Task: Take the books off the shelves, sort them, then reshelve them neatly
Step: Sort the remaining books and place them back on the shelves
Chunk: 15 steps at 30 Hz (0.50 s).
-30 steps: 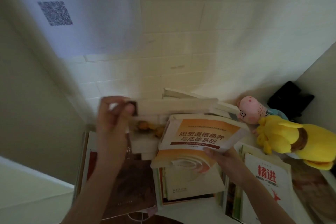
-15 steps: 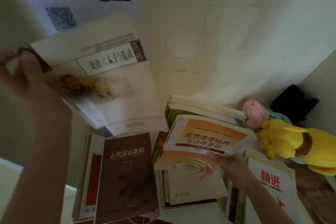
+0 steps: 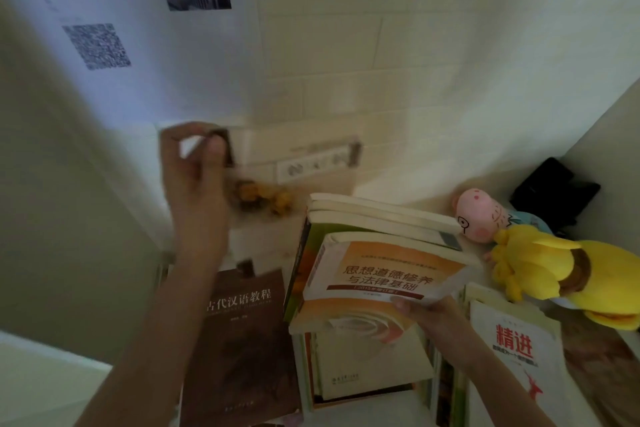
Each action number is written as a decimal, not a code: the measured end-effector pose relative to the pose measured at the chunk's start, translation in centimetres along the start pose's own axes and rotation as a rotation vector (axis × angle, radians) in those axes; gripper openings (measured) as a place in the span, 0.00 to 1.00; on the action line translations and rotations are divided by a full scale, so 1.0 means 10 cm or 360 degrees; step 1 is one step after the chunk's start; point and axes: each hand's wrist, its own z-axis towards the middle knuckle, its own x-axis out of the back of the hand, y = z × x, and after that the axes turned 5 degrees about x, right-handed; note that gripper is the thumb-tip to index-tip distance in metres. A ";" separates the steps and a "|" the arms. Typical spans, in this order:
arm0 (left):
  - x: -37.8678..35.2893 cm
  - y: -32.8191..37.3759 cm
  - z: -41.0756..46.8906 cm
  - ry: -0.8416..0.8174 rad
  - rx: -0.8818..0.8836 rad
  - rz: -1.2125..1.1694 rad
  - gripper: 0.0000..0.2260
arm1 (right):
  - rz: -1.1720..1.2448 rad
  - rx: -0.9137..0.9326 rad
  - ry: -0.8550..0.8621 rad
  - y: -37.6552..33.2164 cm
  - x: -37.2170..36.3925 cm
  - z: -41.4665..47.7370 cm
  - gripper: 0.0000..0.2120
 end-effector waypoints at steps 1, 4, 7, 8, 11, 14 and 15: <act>-0.09 0.01 -0.10 -0.0121 0.0048 -0.0025 0.06 | -0.0003 -0.0004 0.0006 -0.01 0.00 0.01 0.17; -0.28 -0.11 -0.34 -0.0500 0.0362 -0.0125 0.04 | -0.0009 -0.0022 0.0053 0.00 -0.01 0.01 0.17; -0.33 -0.21 -0.44 -0.0796 0.0592 -0.0292 0.03 | -0.0028 -0.0045 0.0080 0.01 -0.02 -0.03 0.16; -0.34 -0.23 -0.48 -0.0865 0.0634 -0.0359 0.05 | -0.0046 -0.0055 0.0109 0.02 -0.03 -0.04 0.15; -0.33 -0.31 -0.51 -0.0954 0.0748 -0.0410 0.06 | -0.0081 -0.0073 0.0139 0.05 -0.03 -0.04 0.15; -0.30 -0.32 -0.51 -0.1063 0.0763 -0.0371 0.08 | -0.0142 -0.0070 0.0143 0.06 -0.03 -0.01 0.18; -0.30 -0.31 -0.54 -0.1087 0.0779 -0.0389 0.09 | -0.0155 -0.0076 0.0142 0.06 -0.02 0.00 0.21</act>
